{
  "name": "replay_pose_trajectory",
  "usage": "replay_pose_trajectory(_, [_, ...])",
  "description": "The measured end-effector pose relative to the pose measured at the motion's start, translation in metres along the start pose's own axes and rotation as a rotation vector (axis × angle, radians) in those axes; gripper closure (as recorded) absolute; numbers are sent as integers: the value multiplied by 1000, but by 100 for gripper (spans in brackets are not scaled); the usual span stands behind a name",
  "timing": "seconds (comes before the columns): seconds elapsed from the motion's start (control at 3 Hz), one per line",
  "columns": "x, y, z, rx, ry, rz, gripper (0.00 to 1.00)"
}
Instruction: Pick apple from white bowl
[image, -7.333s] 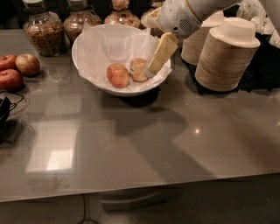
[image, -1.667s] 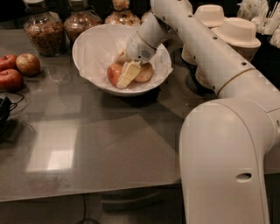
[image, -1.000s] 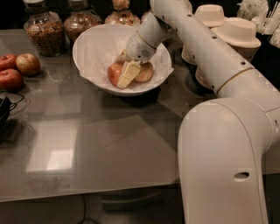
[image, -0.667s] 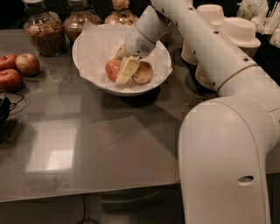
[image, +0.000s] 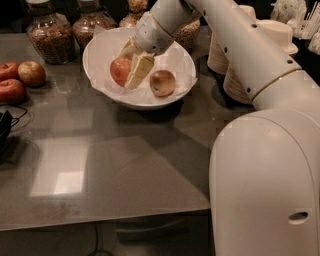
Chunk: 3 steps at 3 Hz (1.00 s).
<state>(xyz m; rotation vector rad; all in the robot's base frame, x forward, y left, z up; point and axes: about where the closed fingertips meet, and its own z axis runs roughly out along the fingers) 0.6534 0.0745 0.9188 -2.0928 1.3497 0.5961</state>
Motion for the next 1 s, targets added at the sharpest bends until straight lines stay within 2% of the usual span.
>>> replay_pose_trajectory(0.33, [0,2,-28,56,-95,-31,100])
replay_pose_trajectory(0.67, [-11,10,-76,133,-119,-70,100])
replay_pose_trajectory(1.0, [-11,10,-76,134,-120,-70,100])
